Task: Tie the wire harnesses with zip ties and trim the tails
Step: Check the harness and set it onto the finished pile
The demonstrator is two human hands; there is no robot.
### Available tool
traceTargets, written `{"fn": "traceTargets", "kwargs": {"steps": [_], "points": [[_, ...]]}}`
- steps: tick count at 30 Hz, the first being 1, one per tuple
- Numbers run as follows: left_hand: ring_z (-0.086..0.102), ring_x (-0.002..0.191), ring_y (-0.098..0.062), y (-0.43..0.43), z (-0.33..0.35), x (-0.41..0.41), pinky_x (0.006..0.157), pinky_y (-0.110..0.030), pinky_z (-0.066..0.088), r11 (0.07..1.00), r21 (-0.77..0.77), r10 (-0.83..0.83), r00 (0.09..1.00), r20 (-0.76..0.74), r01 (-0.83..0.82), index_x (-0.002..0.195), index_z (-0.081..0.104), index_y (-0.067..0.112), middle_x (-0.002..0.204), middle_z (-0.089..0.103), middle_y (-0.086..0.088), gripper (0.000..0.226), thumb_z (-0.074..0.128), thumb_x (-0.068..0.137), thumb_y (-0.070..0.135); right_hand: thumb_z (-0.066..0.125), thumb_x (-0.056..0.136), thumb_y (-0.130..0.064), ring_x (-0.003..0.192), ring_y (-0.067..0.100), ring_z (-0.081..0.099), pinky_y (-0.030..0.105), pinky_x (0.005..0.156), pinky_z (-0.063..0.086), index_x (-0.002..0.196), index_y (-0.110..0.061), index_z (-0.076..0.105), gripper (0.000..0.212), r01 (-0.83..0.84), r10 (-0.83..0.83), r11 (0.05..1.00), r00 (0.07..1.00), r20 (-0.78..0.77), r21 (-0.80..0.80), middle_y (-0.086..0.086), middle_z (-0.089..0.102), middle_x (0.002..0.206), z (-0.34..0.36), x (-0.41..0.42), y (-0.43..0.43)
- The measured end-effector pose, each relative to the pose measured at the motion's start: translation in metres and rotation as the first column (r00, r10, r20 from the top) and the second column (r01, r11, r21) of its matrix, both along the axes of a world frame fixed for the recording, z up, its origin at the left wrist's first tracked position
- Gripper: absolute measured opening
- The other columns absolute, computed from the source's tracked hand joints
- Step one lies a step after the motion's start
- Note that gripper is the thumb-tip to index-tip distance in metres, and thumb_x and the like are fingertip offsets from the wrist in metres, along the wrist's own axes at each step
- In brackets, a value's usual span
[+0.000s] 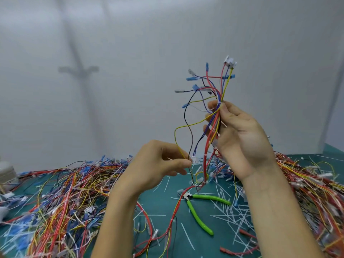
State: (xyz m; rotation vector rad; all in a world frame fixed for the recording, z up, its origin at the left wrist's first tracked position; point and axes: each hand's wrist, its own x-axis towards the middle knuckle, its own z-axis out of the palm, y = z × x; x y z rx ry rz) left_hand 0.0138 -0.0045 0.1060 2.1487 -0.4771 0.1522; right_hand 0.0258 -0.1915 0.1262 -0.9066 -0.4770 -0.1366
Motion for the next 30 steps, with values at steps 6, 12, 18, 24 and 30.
{"fn": "traceTargets", "kwargs": {"steps": [6,12,18,24,30], "points": [[0.064,0.06,-0.012,0.006,0.005,-0.001,0.047,-0.021,0.048,0.946,-0.321,0.104,0.985,0.137,-0.055,0.085,0.059,0.01,0.075,0.069,0.002,0.015,0.053,0.099,0.011,0.055,0.083,-0.021,0.076,0.009,0.063,0.029,0.077,0.045,0.089,-0.015,0.067,0.015,-0.062,0.067,0.99,0.997,-0.034,0.129,-0.006,0.07,0.09,0.0,0.003,-0.007],[0.033,0.048,-0.005,0.011,0.011,-0.002,0.041,-0.013,0.03,0.669,-0.743,0.029,1.0,0.009,-0.013,0.082,0.05,0.014,0.064,0.048,0.007,0.023,0.041,0.103,0.015,0.056,0.083,-0.021,0.077,0.009,0.064,0.029,0.078,0.043,0.09,-0.015,0.069,0.016,-0.112,0.119,0.986,0.992,-0.047,0.122,-0.004,0.069,0.091,-0.002,0.004,-0.008],[0.034,0.048,-0.005,0.003,0.015,-0.007,0.039,-0.015,0.032,0.688,-0.726,-0.049,0.998,-0.035,0.008,0.084,0.047,0.013,0.062,0.044,0.007,0.023,0.036,0.104,0.011,0.058,0.081,-0.024,0.076,0.008,0.064,0.029,0.077,0.041,0.081,-0.018,0.075,0.017,-0.12,0.125,0.988,0.991,-0.043,0.1,-0.004,0.068,0.087,-0.001,0.002,-0.006],[0.035,0.049,-0.006,0.001,0.015,-0.007,0.039,-0.016,0.033,0.737,-0.675,-0.044,0.997,-0.065,-0.011,0.083,0.048,0.015,0.062,0.045,0.008,0.024,0.038,0.104,0.013,0.059,0.079,-0.025,0.074,0.007,0.064,0.028,0.074,0.038,0.083,-0.017,0.072,0.016,-0.082,0.086,0.994,0.994,-0.066,0.072,-0.004,0.067,0.082,0.0,0.001,-0.007],[0.053,0.055,-0.001,-0.003,0.009,-0.003,0.049,-0.013,0.043,0.906,-0.385,0.233,0.967,0.099,-0.179,0.086,0.067,0.015,0.07,0.07,0.009,0.013,0.06,0.095,0.02,0.068,0.08,-0.022,0.076,0.007,0.061,0.02,0.061,0.048,0.087,-0.018,0.072,0.009,0.128,-0.131,0.99,0.991,-0.041,-0.06,-0.005,0.074,0.088,0.002,-0.003,0.001]]}}
